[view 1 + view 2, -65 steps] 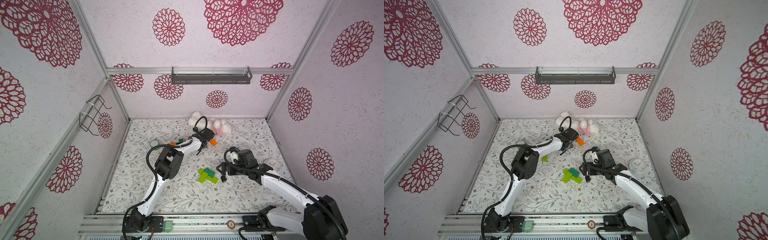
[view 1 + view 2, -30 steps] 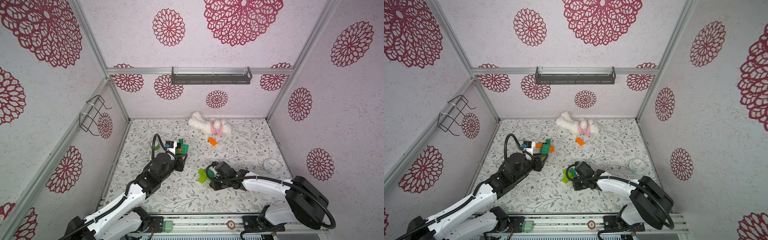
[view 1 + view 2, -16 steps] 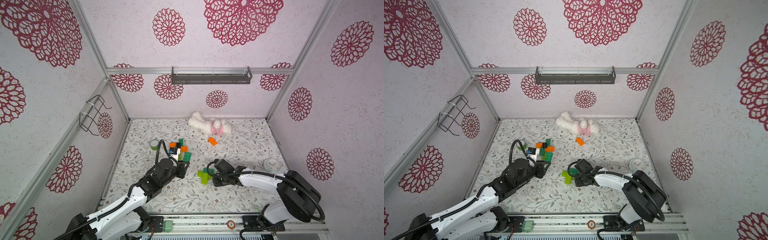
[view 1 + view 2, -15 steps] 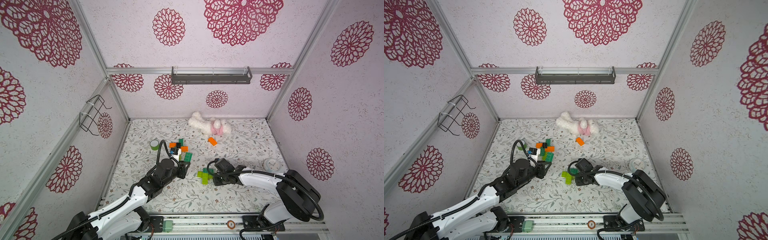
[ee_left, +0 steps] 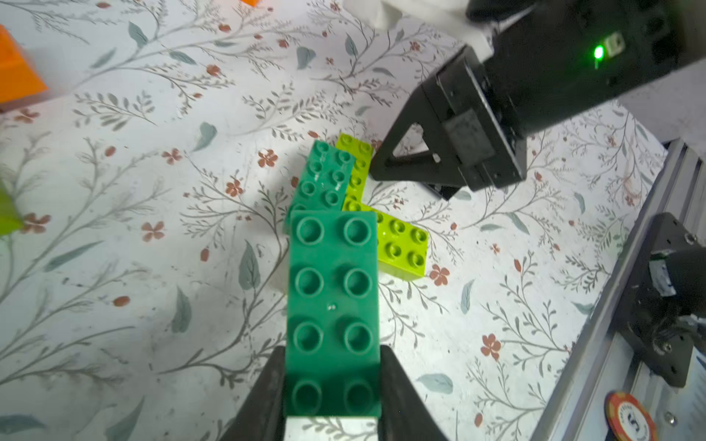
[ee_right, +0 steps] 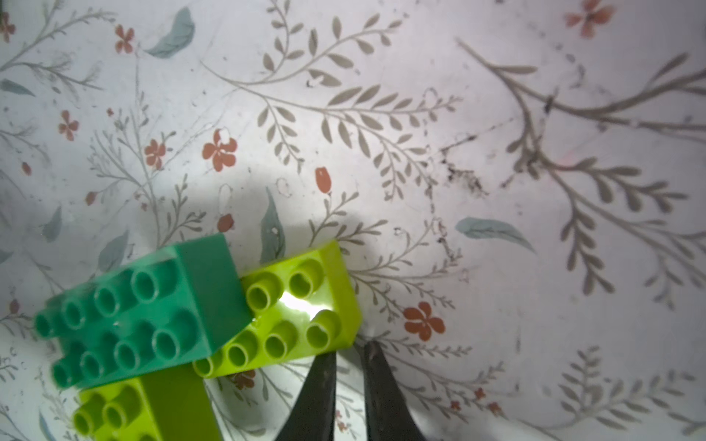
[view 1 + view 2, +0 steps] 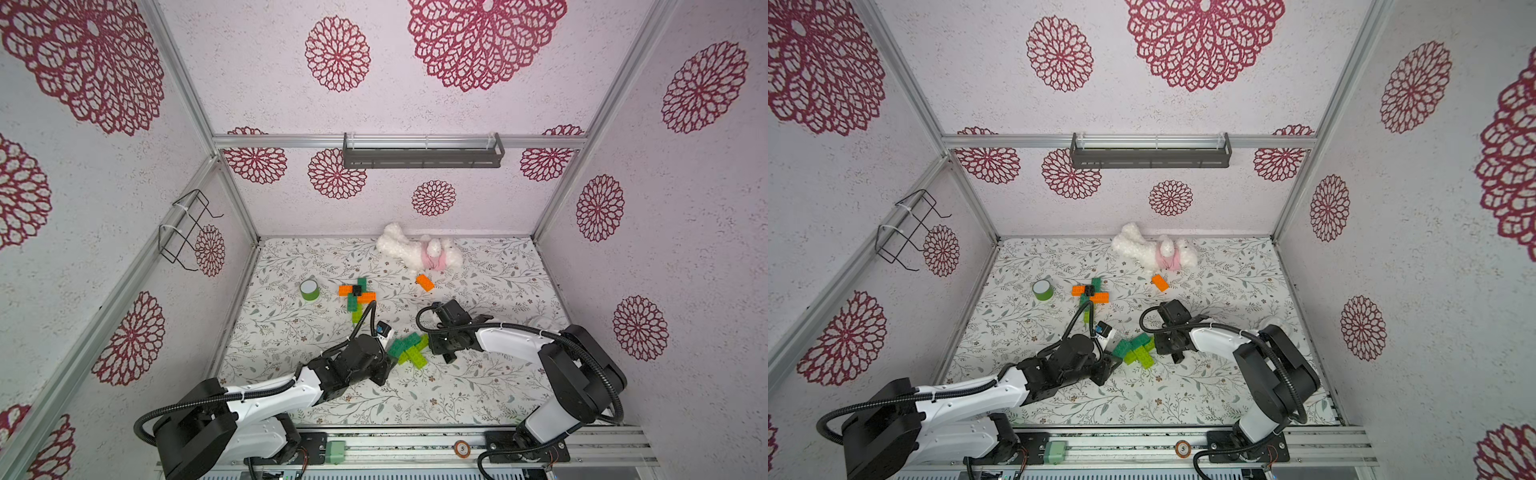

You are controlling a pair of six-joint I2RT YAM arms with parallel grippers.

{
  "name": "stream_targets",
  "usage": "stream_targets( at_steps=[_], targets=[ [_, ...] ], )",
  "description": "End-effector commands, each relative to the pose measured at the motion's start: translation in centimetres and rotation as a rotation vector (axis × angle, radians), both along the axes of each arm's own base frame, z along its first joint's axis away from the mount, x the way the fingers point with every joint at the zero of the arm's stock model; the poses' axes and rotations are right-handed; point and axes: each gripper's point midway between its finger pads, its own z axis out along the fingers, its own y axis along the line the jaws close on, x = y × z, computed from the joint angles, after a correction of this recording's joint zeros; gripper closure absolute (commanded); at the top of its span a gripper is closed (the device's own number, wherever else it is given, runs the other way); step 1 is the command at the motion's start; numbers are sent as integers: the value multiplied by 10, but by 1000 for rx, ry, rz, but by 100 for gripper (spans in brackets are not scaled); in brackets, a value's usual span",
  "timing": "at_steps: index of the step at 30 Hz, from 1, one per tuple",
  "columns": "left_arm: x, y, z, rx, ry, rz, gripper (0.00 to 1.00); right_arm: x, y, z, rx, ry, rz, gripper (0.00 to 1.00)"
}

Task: Assemble a small pinwheel with lego
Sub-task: Adjust the lego brick at the center of the board, then assemble the lego brick with the lego brick.

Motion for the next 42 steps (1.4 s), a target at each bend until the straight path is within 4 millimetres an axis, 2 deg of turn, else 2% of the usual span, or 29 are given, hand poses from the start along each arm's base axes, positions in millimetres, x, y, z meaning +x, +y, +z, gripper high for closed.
stream_targets(
  at_steps=[1,6,13,17,26,31,37,42],
  targets=[
    [-4,0,-5,35,1,-23,67,16,12,10,48,-29,30,81],
    [-6,15,-10,55,-12,13,67,25,10,8,57,-32,23,81],
    [-11,21,-27,106,48,41,69,32,12,15,74,-39,24,81],
    [-7,21,-31,113,42,74,70,29,12,34,108,-64,16,81],
    [-2,5,-35,108,39,63,70,19,12,69,160,-95,44,80],
    [-2,-3,-35,98,35,56,70,16,15,71,177,-88,57,80],
    [2,1,-31,98,24,109,70,12,15,67,181,-74,60,80],
    [-14,-10,-23,89,15,97,71,5,13,63,183,-51,68,80]
  ],
)
